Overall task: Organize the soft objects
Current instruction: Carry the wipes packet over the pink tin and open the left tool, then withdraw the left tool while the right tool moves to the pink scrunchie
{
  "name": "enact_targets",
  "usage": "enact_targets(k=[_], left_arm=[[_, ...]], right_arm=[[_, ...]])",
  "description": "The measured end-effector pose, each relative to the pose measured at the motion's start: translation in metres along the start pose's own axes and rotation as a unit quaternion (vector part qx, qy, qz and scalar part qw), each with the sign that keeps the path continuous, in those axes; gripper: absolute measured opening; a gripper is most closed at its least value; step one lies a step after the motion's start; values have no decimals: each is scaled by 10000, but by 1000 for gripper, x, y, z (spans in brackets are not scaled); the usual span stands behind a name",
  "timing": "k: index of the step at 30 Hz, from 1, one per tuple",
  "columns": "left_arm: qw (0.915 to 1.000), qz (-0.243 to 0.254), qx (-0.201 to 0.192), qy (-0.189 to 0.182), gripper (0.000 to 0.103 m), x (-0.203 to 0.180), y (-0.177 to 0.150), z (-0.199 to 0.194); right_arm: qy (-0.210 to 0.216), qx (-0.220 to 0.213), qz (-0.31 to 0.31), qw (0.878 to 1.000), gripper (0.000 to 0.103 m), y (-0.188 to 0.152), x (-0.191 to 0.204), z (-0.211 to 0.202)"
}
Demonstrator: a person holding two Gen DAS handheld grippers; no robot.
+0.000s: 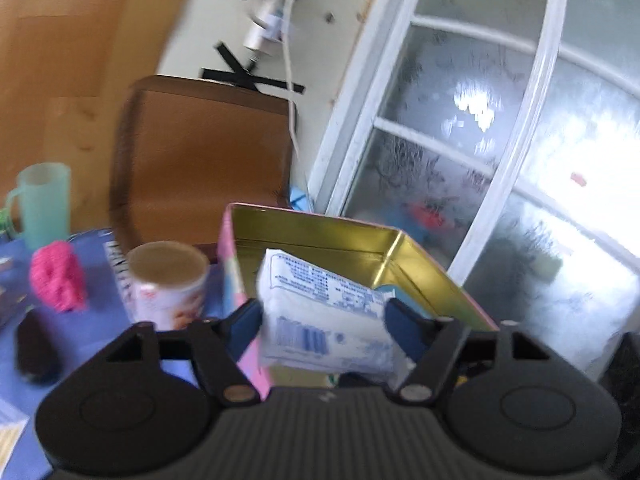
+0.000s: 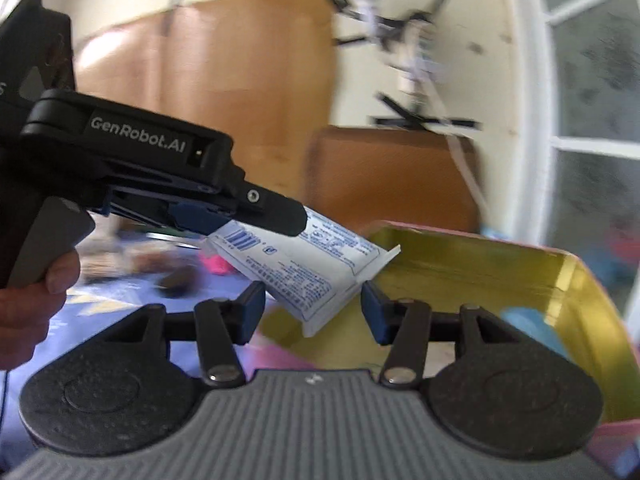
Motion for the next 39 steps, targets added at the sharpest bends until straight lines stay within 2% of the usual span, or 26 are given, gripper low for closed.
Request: enact_targets(k=[2, 3, 4, 7, 9, 14, 19, 23, 26, 28, 30, 33, 36, 37, 39], left_arm=[[9991, 197, 130, 346, 81, -11, 3, 24], [9985, 210, 208, 463, 81, -12, 2, 31], [9983, 149, 270, 500, 81, -12, 1, 35], [9993, -63, 229, 288, 81, -1, -9, 25], [9990, -100, 119, 413, 81, 10, -17, 10], [9962, -525, -96, 683, 86, 58, -49, -35], [9829, -1144, -236, 1424, 86, 120, -94, -83], [9613, -1429, -377, 2326, 86, 160, -123, -115], [9518, -1824, -485, 2416, 87, 185, -135, -126], [9496, -2049, -486, 2323, 83, 197, -143, -125], [9490, -2084, -682, 2267, 84, 200, -142, -128], [9484, -2005, -884, 2291, 84, 196, -144, -132], [9472, -1964, -984, 2336, 84, 193, -145, -135], [9472, -1962, -984, 2339, 84, 192, -145, -134], [9473, -1978, -993, 2315, 84, 192, -144, -133]], right_arm=[[-760, 120, 134, 9969, 62, -3, -12, 14], [-919, 174, 250, 9953, 62, -4, -20, 18], [-855, 167, 450, 9952, 62, -5, -28, 16], [-584, 30, 815, 9950, 62, -10, -39, 10], [-522, -16, 792, 9955, 62, -11, -36, 9], [45, -197, 718, 9972, 62, -2, -12, 8], [817, -29, 248, 9963, 62, 15, 32, 20], [1333, 293, -96, 9906, 62, 30, 74, 46], [1505, 405, -300, 9873, 62, 48, 104, 73], [1440, 501, -341, 9877, 64, 67, 122, 99], [1314, 652, -297, 9887, 68, 83, 133, 128], [1041, 1112, -197, 9881, 75, 102, 147, 179], [824, 1534, -181, 9846, 77, 106, 154, 220], [580, 1479, -370, 9866, 72, 106, 158, 226], [446, 1436, -661, 9864, 55, 105, 163, 228]])
Point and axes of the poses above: each gripper's, at about its wrist camera, not at the fingertips, and z roughly the way its jaws point, x to its left, y to its top, the point moved 1 cm from there along z, roughly the way its jaws point, and after that the axes turned 15 degrees about x, right-handed, at the moved point
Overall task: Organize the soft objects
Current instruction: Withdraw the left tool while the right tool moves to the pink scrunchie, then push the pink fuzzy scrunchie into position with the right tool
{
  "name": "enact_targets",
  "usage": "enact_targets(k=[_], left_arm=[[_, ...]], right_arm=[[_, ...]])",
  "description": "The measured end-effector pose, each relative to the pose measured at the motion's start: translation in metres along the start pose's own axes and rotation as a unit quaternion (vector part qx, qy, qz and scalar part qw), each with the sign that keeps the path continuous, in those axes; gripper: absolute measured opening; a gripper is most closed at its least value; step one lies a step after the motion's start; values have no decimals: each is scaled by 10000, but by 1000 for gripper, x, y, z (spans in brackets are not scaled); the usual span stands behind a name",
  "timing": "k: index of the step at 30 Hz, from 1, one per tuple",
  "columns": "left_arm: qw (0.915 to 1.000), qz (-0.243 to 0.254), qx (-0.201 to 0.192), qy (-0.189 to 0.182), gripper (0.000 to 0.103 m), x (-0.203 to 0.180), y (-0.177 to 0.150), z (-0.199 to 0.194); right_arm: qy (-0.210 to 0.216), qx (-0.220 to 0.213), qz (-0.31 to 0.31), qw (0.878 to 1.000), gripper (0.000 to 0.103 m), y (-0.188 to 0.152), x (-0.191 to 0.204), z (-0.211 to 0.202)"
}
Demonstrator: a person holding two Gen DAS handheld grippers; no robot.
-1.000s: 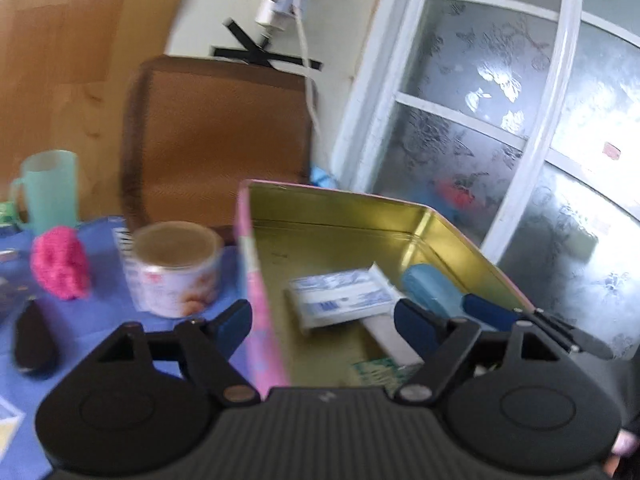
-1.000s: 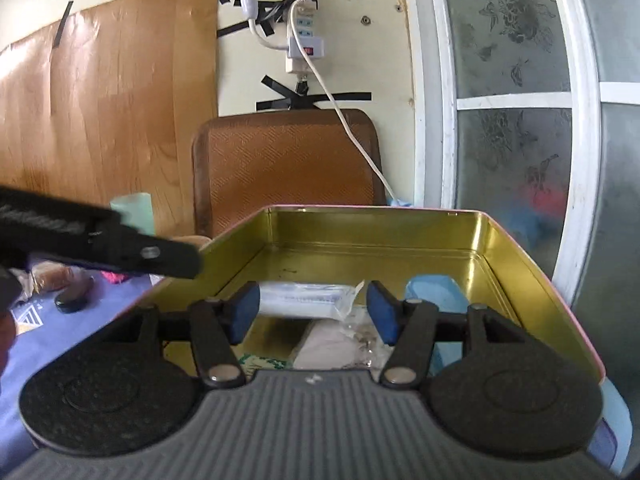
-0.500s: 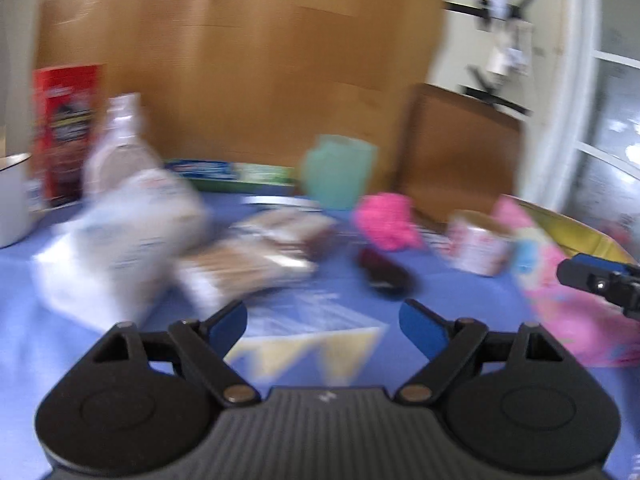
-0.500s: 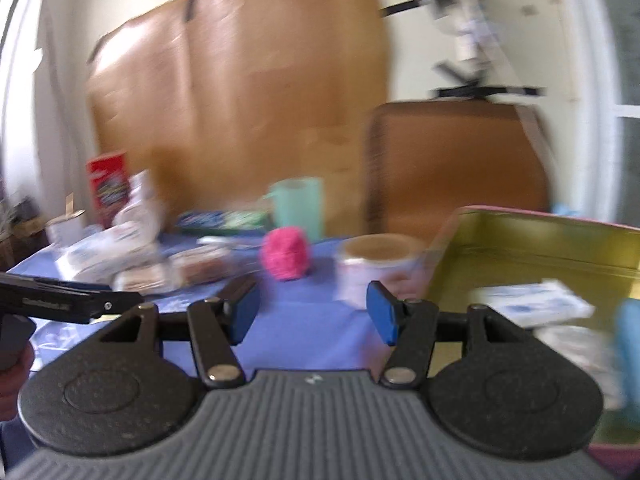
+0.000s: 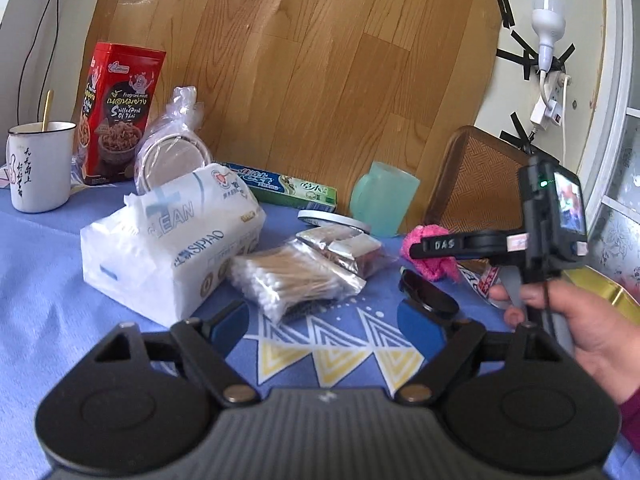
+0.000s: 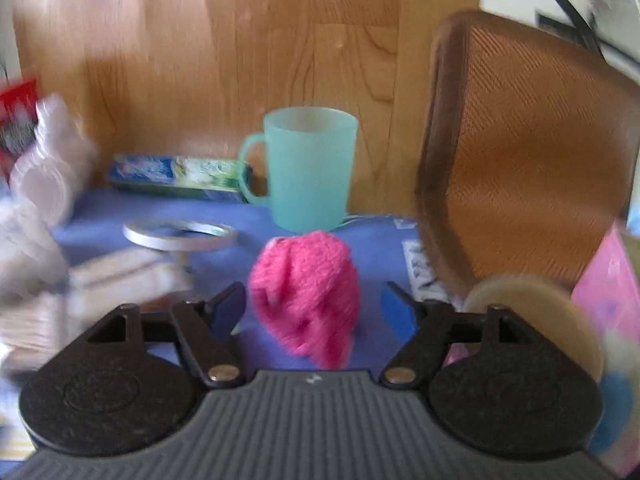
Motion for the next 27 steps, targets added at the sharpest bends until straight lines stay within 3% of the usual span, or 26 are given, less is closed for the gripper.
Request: enact_targets(k=[1, 6, 10, 15, 18, 21, 24, 27], left_arm=[[10000, -20, 3, -17, 85, 1, 0, 1], [9999, -142, -6, -98, 87, 6, 0, 1], [9998, -160, -54, -94, 91, 6, -1, -1], [9999, -86, -45, -57, 92, 2, -1, -2], [10000, -44, 4, -8, 94, 1, -1, -1], [10000, 4, 35, 5, 95, -1, -2, -1], [10000, 19, 33, 43, 97, -1, -2, -1], [10000, 4, 45, 53, 99, -1, -2, 0]], right_arm=[[44, -78, 51, 9999, 43, -3, -1, -7], [513, -799, -270, 9951, 44, -39, 8, -79], [1093, -1100, -736, 9852, 45, -94, 16, -136], [1623, -909, -1027, 9772, 46, -148, 28, -159], [1610, -802, -1178, 9766, 47, -166, 38, -153], [1564, -693, -1182, 9781, 57, -168, 41, -151], [1620, -561, -1159, 9783, 81, -167, 41, -150], [1664, -410, -1154, 9784, 83, -161, 42, -139]])
Point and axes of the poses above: each gripper's, at about its wrist camera, not at the fingertips, and z roughly the way its jaws point, x to its left, y to its top, the point moved 1 cm from there along z, roughly the way its jaws point, and after that the axes turned 15 degrees about x, right-handed, at the moved point
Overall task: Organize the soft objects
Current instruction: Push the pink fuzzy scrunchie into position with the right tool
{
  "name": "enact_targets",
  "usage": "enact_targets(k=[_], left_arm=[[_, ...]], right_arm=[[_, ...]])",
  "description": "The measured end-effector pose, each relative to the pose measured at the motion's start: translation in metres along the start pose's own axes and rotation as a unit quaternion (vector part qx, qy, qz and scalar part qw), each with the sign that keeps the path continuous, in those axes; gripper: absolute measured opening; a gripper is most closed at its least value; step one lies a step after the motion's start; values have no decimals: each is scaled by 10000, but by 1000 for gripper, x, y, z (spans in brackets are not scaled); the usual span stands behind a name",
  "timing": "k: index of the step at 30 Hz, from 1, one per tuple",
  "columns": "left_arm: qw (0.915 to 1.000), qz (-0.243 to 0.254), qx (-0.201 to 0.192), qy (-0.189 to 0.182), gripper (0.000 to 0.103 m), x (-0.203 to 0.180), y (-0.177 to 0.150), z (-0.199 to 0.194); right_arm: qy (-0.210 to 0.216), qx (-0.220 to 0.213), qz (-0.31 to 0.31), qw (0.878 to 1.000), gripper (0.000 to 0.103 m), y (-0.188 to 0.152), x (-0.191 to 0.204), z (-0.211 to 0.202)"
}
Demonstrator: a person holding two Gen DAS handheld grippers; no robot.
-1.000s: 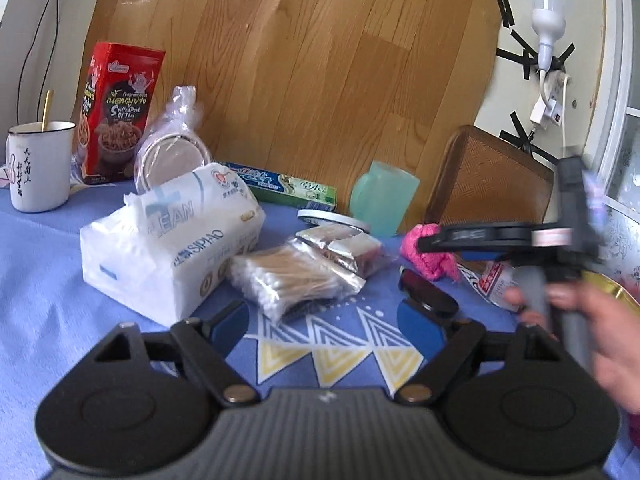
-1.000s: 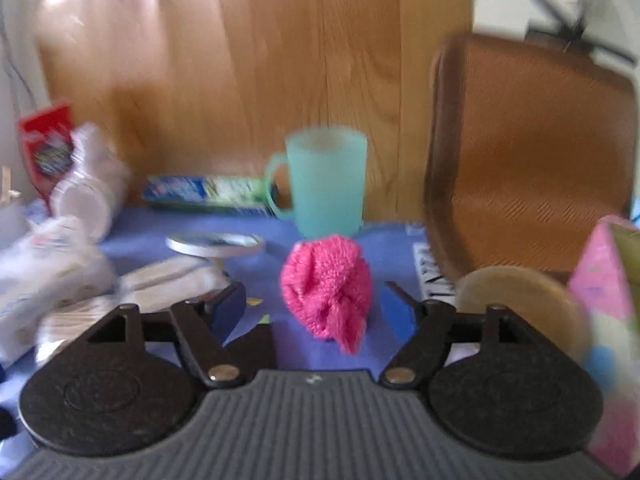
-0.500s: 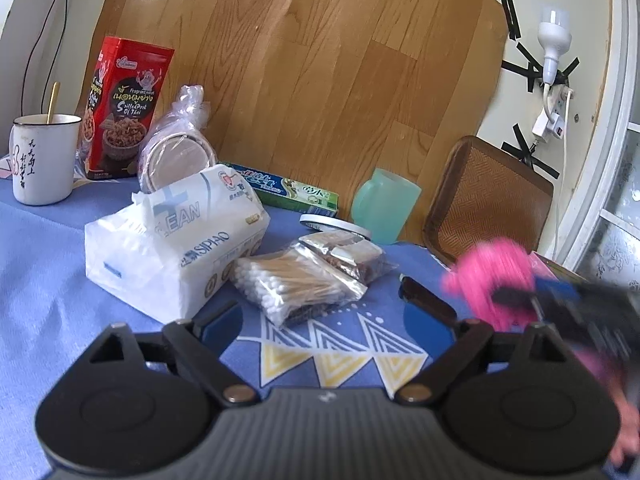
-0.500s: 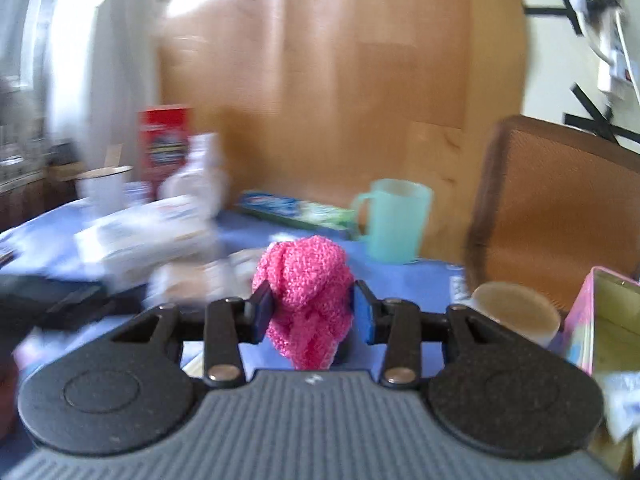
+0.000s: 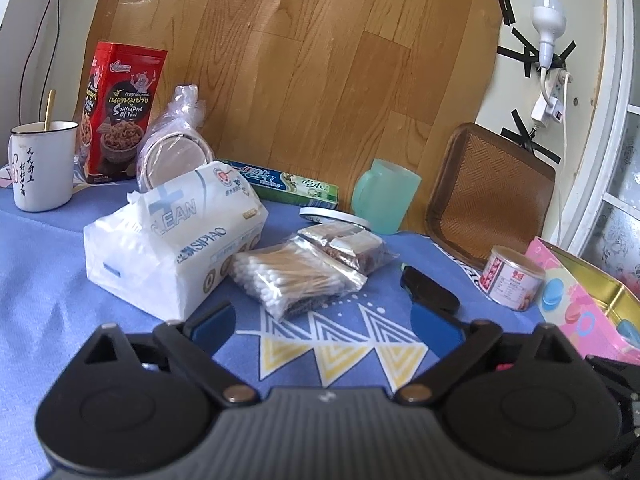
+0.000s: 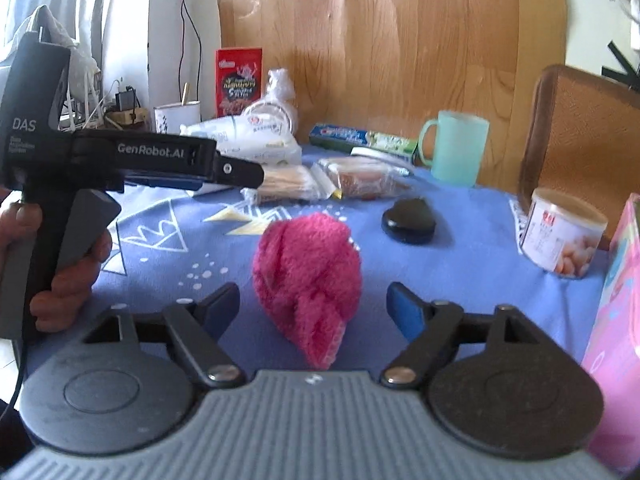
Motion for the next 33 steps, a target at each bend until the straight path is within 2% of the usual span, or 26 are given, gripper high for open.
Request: enact_targets(k=[9, 33], left_arm=[[10000, -40, 15, -45, 100, 2, 0, 1], [9999, -68, 6, -140, 103, 3, 1, 1]], right_arm=[[172, 193, 104, 9996, 86, -2, -3, 6], [330, 196, 387, 9985, 88, -3, -16, 7]])
Point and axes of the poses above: each gripper's, at about its wrist camera, not at the fingertips, and z roughly the way its jaws point, x to its left, y to its top, the point moved 1 cm from there along z, roughly the way its jaws point, and after that the axes turned 15 degrees about x, right-handed, at the moved point
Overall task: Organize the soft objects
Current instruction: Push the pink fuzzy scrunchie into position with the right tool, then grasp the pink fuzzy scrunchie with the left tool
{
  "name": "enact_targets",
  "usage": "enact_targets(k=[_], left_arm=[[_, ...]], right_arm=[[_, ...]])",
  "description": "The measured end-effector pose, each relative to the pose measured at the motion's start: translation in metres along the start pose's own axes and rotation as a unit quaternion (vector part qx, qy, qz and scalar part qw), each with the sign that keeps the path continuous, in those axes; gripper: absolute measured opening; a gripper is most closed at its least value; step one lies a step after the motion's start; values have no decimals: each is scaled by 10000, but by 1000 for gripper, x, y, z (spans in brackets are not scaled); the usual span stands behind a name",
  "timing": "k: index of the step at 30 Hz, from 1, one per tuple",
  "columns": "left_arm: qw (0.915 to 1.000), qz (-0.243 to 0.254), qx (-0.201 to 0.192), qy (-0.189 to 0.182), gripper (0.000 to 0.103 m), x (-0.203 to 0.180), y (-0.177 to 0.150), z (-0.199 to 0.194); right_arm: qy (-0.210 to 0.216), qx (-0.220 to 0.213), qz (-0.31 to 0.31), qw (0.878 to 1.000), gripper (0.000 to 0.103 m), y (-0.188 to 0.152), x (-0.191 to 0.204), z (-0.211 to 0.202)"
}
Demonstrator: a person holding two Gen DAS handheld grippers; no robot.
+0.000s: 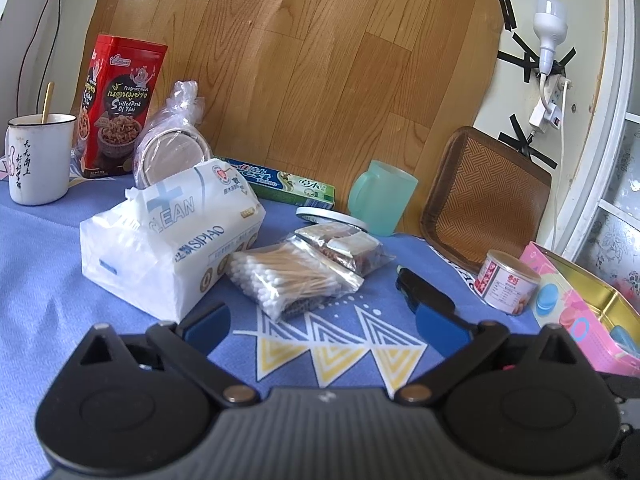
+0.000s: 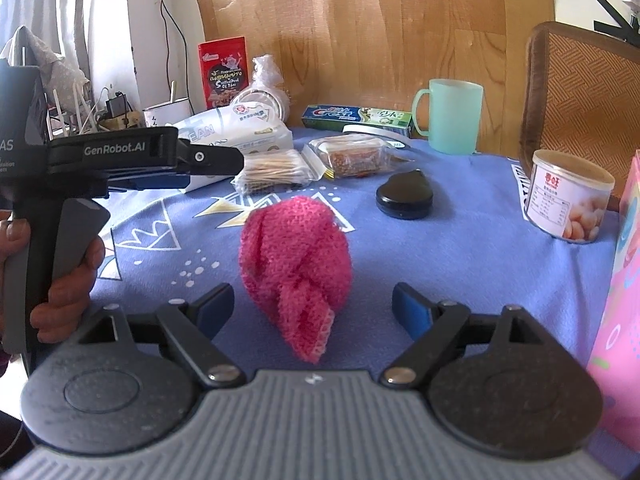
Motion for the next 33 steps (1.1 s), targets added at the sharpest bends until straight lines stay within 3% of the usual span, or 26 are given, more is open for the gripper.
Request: enact_targets(k=[27, 31, 33], left_arm=[[9998, -152, 86, -83, 103, 5, 1, 1], [9987, -339, 192, -335, 103, 14, 2, -1], [9961, -558, 238, -644, 103, 20, 0, -8]], right_arm=[[76, -42, 128, 9999, 88, -1, -9, -2], [78, -35, 140, 9999, 89, -1, -9, -1], [76, -29, 146, 9999, 89, -1, -9, -1]])
Point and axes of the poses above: each gripper's, at about its wrist camera, not at the fingertips, and z roughly the way its jaws point, x to its left, y to its top, the point moved 1 cm from there along z, roughly the way its jaws point, and after that the axes turned 15 degrees about x, right-handed, at the moved point
